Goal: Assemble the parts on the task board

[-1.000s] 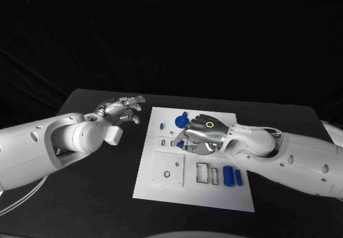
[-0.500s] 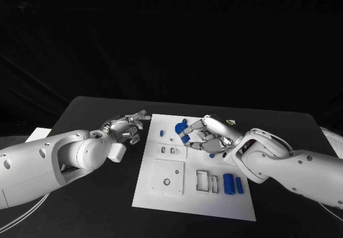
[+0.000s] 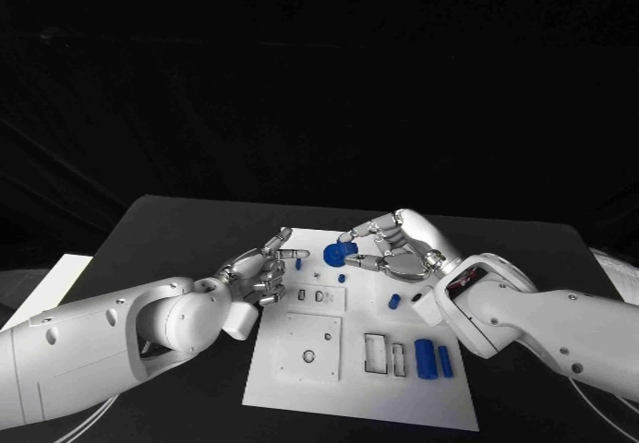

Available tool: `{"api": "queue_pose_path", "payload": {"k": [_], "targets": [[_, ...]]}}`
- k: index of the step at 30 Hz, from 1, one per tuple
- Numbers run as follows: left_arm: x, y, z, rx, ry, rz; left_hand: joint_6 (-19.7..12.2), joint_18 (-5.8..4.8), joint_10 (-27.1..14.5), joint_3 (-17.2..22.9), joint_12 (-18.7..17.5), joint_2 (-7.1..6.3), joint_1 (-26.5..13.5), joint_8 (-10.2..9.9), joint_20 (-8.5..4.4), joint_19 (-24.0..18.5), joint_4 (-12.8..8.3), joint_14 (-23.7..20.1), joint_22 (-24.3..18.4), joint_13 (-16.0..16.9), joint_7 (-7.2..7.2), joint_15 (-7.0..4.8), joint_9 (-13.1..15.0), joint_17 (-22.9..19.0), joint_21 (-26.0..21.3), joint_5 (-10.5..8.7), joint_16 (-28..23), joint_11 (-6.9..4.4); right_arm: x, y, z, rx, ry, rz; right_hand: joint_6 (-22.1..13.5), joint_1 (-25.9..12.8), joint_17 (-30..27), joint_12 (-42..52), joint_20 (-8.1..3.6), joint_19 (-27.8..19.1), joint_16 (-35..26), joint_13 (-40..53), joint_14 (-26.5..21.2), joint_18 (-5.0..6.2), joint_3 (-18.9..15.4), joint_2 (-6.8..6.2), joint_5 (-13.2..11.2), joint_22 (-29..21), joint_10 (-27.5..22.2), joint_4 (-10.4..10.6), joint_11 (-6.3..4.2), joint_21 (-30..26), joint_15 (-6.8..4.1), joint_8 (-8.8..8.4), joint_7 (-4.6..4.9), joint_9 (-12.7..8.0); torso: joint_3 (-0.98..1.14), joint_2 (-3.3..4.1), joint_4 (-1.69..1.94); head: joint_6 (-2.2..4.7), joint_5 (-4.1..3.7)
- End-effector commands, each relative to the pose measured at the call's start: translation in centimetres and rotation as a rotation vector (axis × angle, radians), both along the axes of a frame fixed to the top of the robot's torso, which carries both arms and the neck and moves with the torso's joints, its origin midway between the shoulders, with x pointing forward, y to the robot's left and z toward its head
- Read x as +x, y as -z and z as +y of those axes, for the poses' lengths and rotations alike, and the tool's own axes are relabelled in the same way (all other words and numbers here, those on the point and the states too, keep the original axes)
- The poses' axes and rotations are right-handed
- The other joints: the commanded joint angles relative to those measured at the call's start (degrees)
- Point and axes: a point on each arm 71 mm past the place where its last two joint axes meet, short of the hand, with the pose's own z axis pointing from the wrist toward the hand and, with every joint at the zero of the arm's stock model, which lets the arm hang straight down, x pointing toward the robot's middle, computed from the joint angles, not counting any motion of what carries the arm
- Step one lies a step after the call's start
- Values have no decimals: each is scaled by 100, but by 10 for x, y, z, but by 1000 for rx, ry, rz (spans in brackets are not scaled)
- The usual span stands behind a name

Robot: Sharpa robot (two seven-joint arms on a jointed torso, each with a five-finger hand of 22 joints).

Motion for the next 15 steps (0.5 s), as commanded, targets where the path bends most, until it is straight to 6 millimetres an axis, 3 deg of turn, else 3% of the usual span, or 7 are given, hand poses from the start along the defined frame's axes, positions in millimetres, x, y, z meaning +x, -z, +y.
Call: {"api": "queue_pose_path", "payload": {"k": [1, 5, 7, 15], "targets": [[-1, -3, -15, -144, 60, 7, 30, -136, 140, -161, 190, 110, -167, -66, 6, 76, 1, 623, 165, 284, 21, -5, -58, 1506, 120, 25, 17, -1, 0, 0, 2, 92, 11, 75, 49, -78, 1265, 5, 41, 92, 30, 937, 535, -42, -3, 15, 22, 306, 171, 43, 44, 18, 46, -14, 98, 13, 4, 2, -4, 75, -8], [-2, -5, -28, -195, 88, 8, -14, -166, 257, -299, 338, 265, -282, -148, 2, 123, 5, 623, 345, 514, -2, -9, -127, 1506, 246, 31, 17, -14, -2, 0, 7, 114, 0, 97, 41, -84, 1269, 8, 46, 91, 32, 939, 536, -42, -6, 16, 26, 305, 172, 48, 48, 18, 50, -21, 103, 12, -4, 3, 6, 119, -10], [-2, -5, -33, -214, 101, 8, -36, -175, 291, -347, 379, 325, -318, -179, -1, 137, 6, 623, 398, 581, -12, -14, -155, 1506, 284, 33, 17, -22, -3, -1, 9, 121, -8, 104, 41, -84, 1269, 8, 46, 91, 32, 939, 536, -42, -6, 16, 26, 305, 172, 48, 48, 18, 50, -21, 103, 12, 2, 0, 2, 120, 4], [-4, -7, -49, -245, 148, 18, -20, -190, 334, -407, 434, 434, -342, -201, -4, 159, 3, 623, 484, 673, -6, -14, -189, 1506, 344, 40, 17, -20, -5, -1, 16, 136, -30, 115, 28, -94, 1270, 10, 52, 91, 34, 941, 536, -41, -12, 16, 29, 303, 171, 53, 55, 17, 56, -30, 109, 10, 2, 2, 9, 132, 20]]}}
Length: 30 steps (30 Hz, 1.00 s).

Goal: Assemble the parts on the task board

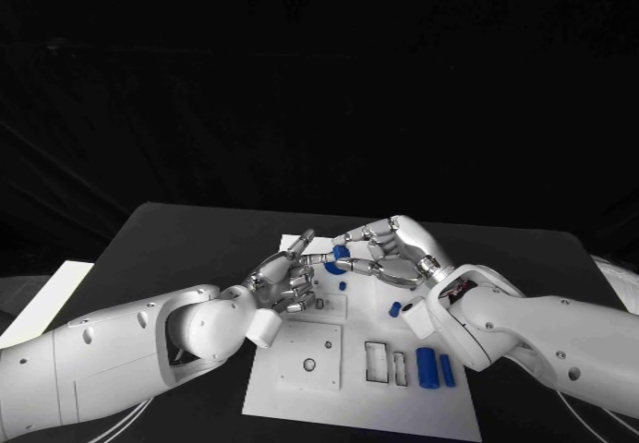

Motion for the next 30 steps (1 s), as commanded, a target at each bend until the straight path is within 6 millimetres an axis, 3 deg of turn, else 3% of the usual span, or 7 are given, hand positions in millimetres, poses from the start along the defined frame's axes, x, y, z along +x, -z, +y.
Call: {"api": "queue_pose_path", "payload": {"k": [1, 11, 30], "targets": [[-2, -4, -7, -71, 42, 1, -15, -107, 39, -31, 29, 83, 16, -26, -14, 109, -2, 623, 18, 23, -3, -14, -10, 1507, 26, 41, 17, -3, -1, 0, 3, 27, -20, 16, 51, -36, 1272, 12, 53, 90, 34, 942, 557, -41, 3, 2, 30, 302, 151, 39, 35, 15, 36, 2, 86, 10, 2, -2, 9, 5, 0], [-6, -6, -16, -94, 83, 3, 48, -116, 67, -54, 65, 137, 60, -13, -6, 120, -8, 623, 64, 86, 13, -2, -23, 1507, 59, 45, 17, 11, 0, 1, 6, 24, -32, 20, 47, -39, 1270, 9, 55, 91, 33, 940, 556, -41, 0, 1, 30, 304, 149, 40, 38, 16, 38, 0, 88, 9, -3, -5, 12, 19, -18], [-8, -10, -17, -117, 89, -14, 439, -127, 231, -305, 201, 469, -166, 120, -18, 128, 3, 623, 156, 384, -51, -31, 35, 1507, 131, 81, 17, -37, 2, 4, 6, 2, -43, 16, 45, -41, 1273, 15, 59, 90, 35, 945, 557, -41, -4, -2, 28, 302, 151, 40, 40, 15, 42, -3, 89, 9, -2, -6, 16, -6, -51]]}}
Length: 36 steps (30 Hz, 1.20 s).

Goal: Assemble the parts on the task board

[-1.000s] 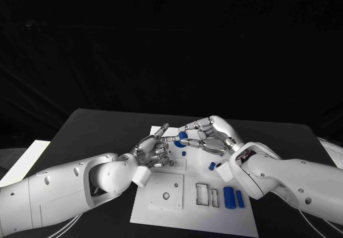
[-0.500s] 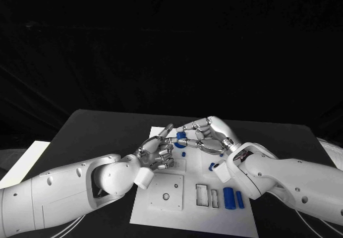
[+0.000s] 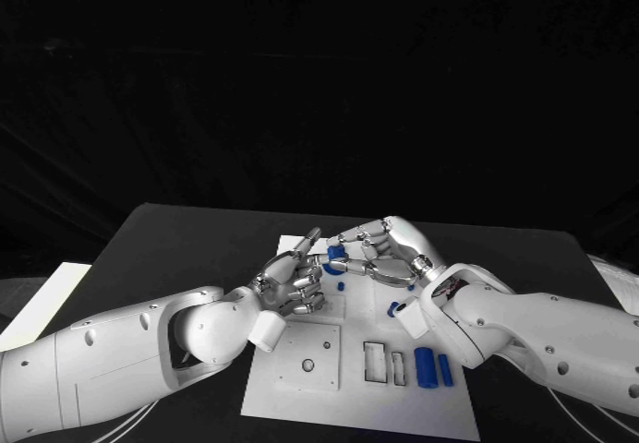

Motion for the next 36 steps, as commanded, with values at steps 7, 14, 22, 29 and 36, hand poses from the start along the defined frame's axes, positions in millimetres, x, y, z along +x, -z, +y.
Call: {"api": "queue_pose_path", "payload": {"k": [7, 14, 22, 29, 36], "targets": [[-1, -2, -1, -29, 25, -5, 91, -42, 46, -48, 32, 78, -6, 41, -24, 131, 2, 624, 18, 25, -13, -37, 30, 1509, 45, 41, 18, -16, -1, 0, 1, -14, -26, -12, 82, -31, 1268, 16, 42, 111, 35, 946, 557, -40, -14, 7, 15, 304, 151, 29, 41, 16, 44, 15, 55, 8, 3, 0, -1, -22, 15], [0, -2, 0, -26, 23, -4, 110, -42, 48, -53, 31, 84, -3, 51, -28, 131, -1, 624, 19, 29, -21, -42, 42, 1509, 46, 43, 18, -22, -1, 0, 0, -16, -25, -13, 82, -31, 1268, 16, 42, 111, 35, 946, 557, -40, -14, 7, 15, 304, 151, 29, 41, 16, 44, 15, 55, 8, 5, -1, -1, -34, 16], [1, -2, 4, -23, 11, -6, 133, -43, 56, -53, 34, 94, 9, 63, -34, 132, -4, 624, 25, 42, -31, -49, 60, 1509, 51, 46, 18, -31, 0, 1, -3, -22, -15, -11, 82, -31, 1268, 16, 42, 111, 35, 946, 557, -40, -14, 7, 15, 304, 151, 29, 41, 16, 44, 15, 55, 8, 4, -3, -1, -53, 17], [3, -1, 8, -17, -1, -7, 139, -43, 59, -52, 36, 97, 17, 66, -36, 132, -7, 624, 26, 48, -34, -52, 65, 1509, 52, 47, 18, -34, 1, 1, -6, -25, -8, -10, 82, -31, 1268, 16, 42, 111, 35, 946, 557, -40, -14, 7, 15, 304, 151, 29, 41, 16, 44, 15, 55, 8, 4, -1, -5, -59, 7], [3, -1, 11, -14, -5, -6, 146, -42, 60, -47, 33, 99, 41, 70, -40, 131, -15, 624, 23, 48, -39, -57, 77, 1509, 50, 49, 18, -39, 2, 2, -9, -31, 6, -15, 91, -23, 1269, 20, 46, 109, 35, 949, 557, -39, -15, 8, 16, 301, 152, 23, 40, 14, 46, 19, 53, 12, 0, -2, 2, -82, 5]]}}
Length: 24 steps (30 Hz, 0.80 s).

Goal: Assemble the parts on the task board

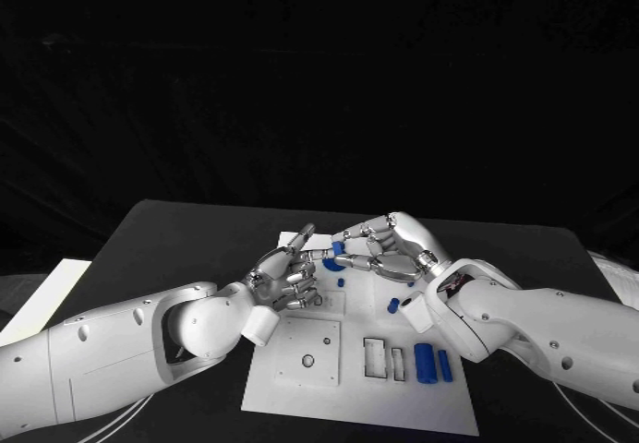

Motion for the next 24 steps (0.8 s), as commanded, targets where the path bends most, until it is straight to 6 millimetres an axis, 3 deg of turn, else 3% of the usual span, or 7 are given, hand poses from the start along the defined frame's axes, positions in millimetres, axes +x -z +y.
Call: {"api": "queue_pose_path", "payload": {"k": [1, 24], "targets": [[0, -3, 0, -21, 7, -8, 43, -42, 42, -13, 34, 32, 27, 25, -21, 111, -18, 604, 15, 8, -18, -39, 14, 1510, 28, 29, 17, -19, 0, 1, -1, -13, -3, -5, 88, -8, 1271, 20, 26, 89, 36, 949, 557, -39, -13, 39, 21, 298, 151, 25, 40, 14, 46, 19, 56, 9, -3, 0, 4, -15, -1], [1, -2, 2, -11, 5, -7, 33, -42, 48, 15, 23, 3, 199, 16, -38, 108, -40, 604, 18, 24, -27, -52, 69, 1510, 33, 32, 17, -31, 0, 0, -5, -23, 11, -19, 104, -64, 1284, 35, 39, 93, 44, 960, 559, -40, -63, 18, 6, 309, 155, 53, 46, 20, 53, 23, 57, 16, 2, -1, 0, -36, -19]]}}
